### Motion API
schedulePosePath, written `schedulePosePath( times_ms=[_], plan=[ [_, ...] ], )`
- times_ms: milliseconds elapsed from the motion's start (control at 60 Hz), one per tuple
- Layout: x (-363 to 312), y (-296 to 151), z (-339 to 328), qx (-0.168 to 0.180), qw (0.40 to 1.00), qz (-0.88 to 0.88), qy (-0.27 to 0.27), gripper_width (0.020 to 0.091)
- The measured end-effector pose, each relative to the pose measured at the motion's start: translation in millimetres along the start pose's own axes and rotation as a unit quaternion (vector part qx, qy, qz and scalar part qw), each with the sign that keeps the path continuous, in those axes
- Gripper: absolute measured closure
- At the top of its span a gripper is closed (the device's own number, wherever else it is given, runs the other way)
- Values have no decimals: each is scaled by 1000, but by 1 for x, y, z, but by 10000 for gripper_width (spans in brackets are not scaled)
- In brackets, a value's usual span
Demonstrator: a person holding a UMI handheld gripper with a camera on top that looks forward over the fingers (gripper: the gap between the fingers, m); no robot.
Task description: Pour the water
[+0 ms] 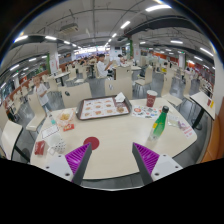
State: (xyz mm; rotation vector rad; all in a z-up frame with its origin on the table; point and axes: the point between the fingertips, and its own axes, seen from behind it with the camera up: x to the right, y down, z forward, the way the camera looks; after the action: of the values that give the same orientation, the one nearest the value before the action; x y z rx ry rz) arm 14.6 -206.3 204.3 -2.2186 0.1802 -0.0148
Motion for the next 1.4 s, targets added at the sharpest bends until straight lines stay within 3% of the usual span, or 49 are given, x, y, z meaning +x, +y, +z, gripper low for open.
schedulePosePath(
  times_ms=[317, 483, 867, 1150, 1183, 1233, 1333, 1400],
  plan=[
    [31, 13, 13, 13, 1000, 12, -1, 272],
    [93, 28, 35, 26, 999, 24, 37, 271],
    [224, 21, 144, 106, 991, 33, 69, 268],
    [238, -25, 225, 169, 985, 4, 40, 283],
    [235, -27, 238, 173, 984, -5, 41, 325],
    [240, -22, 254, 159, 986, -21, 47, 621],
    [249, -31, 253, 193, 978, -13, 83, 634],
    [251, -29, 252, 183, 979, -22, 86, 681]
  ],
)
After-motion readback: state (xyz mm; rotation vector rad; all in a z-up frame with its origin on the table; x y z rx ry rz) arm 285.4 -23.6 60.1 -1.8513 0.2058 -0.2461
